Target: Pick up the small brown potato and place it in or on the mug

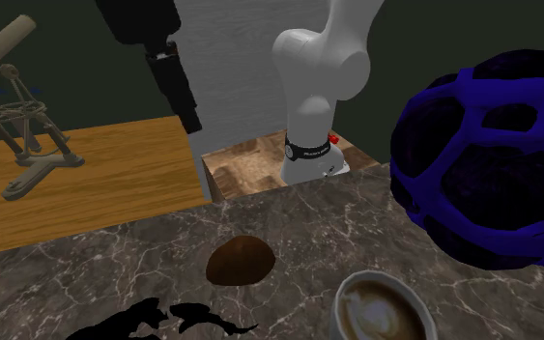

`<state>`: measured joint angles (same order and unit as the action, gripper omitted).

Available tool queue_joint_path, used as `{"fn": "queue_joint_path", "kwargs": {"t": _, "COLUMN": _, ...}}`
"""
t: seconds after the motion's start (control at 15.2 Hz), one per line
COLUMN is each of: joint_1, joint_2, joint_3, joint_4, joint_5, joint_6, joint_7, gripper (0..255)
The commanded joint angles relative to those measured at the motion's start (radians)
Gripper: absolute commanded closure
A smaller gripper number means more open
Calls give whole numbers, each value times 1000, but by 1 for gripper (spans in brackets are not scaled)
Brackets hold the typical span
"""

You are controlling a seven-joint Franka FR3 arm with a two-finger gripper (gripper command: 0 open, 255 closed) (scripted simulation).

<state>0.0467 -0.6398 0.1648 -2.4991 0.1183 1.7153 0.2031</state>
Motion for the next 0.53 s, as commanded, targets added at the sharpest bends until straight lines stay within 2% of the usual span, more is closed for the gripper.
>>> {"fn": "queue_joint_path", "kwargs": {"t": 0.0, "joint_1": 12, "joint_2": 52, "joint_3": 29, "joint_4": -4, "joint_5": 35, "joint_6": 45, "joint_7": 40, "gripper": 0}}
{"fn": "queue_joint_path", "kwargs": {"t": 0.46, "joint_1": 55, "joint_2": 248, "joint_3": 126, "joint_4": 12, "joint_5": 140, "joint_6": 192, "joint_7": 166, "gripper": 0}}
